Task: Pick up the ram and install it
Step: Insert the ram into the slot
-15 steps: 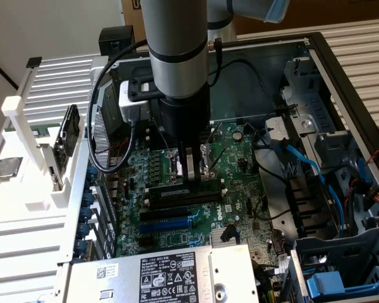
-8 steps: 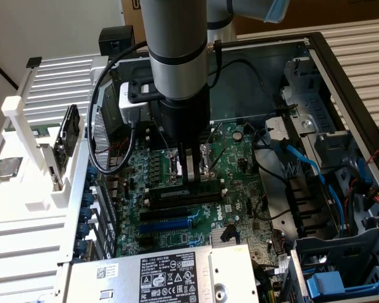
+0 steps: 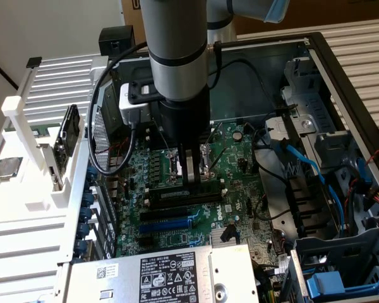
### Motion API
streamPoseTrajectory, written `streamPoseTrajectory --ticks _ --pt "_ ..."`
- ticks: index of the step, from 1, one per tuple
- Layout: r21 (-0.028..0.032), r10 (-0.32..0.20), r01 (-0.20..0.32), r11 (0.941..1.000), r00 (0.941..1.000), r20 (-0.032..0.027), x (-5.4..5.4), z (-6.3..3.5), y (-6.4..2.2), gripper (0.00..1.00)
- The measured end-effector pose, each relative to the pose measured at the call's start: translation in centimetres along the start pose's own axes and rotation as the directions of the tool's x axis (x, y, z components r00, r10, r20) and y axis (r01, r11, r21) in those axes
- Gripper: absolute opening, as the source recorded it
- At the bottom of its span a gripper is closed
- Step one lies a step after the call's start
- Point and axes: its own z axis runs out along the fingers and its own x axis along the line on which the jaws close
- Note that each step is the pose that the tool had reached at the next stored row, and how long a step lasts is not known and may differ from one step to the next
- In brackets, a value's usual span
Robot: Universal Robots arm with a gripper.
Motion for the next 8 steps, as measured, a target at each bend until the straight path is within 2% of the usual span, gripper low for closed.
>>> streamPoseTrajectory --ticks 8 --pt "0.0000 0.000 0.000 1.0000 1.0000 0.0000 0.01 0.17 0.01 0.12"
